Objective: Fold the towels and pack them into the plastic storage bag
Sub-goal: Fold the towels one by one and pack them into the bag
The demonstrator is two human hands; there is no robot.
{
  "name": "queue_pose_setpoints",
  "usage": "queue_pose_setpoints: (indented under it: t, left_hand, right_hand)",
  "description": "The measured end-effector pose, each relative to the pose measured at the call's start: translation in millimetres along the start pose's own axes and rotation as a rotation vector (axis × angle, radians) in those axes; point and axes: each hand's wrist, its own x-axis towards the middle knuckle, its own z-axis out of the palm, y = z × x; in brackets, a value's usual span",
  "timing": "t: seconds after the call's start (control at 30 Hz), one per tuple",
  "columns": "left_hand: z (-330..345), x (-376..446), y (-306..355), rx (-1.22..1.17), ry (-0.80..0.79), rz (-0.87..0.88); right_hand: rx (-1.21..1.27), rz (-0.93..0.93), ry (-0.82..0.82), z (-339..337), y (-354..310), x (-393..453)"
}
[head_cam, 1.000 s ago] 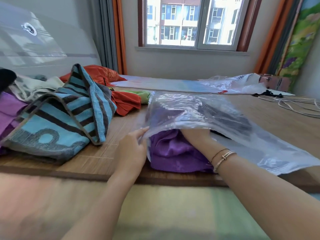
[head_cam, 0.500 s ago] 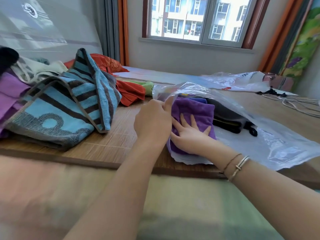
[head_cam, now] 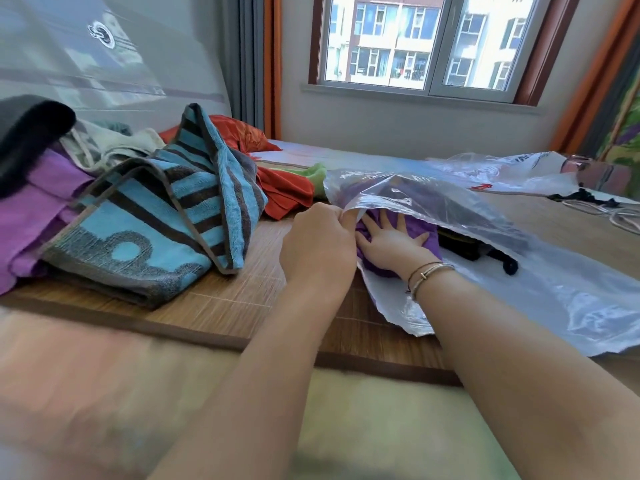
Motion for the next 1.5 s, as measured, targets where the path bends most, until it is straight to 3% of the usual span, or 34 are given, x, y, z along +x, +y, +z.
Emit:
queue_pose_setpoints:
  t: [0.17, 0.43, 0.6, 0.7, 0.8, 0.93, 1.1, 1.23, 1.33, 1.5]
  left_hand:
    - [-3, -7, 6, -0.056, -0.055, -0.013]
    - [-33, -31, -1, -0.188, -0.288, -0.143]
    - [-81, -32, -18, -0.198, -0.44, -0.233]
    - [-110, -27, -45, -0.197, -0.279, -0.329]
    - [-137, -21, -73, -0.193, -0.088, -0.45]
    - [-155, -16, -99, -0.206, 0.017, -0.525]
    - [-161, -16, -112, -0.081, 0.051, -0.521]
    - [-162, -22, -117, 0.07, 0.233, -0.668]
    - [-156, -25, -116, -0.118, 0.305, -0.792]
    - [-147, -12, -121, -0.534, 0.431, -0.853]
  right_hand:
    - [-0.001, -0.08, -0.034, -4, -7, -54]
    - [-0.098, -0.285, 0.33, -48, -37, -168]
    - [-0.021, -0.37, 0.41, -78, -85, -184]
    - [0.176, -0.438, 0.394, -79, -122, -165]
    - [0.321, -0.453, 0.225, -62, -156, -128]
    - [0.528, -0.216, -0.041, -27, -186, -80]
    - [0.733, 0.04, -0.127, 11, -196, -40]
    - [0.834, 0.144, -0.169, 17, -204, -32]
    - [1.142, 0.195, -0.161, 7, -206, -35]
    - [1.731, 0.199, -0.035, -15, -208, -42]
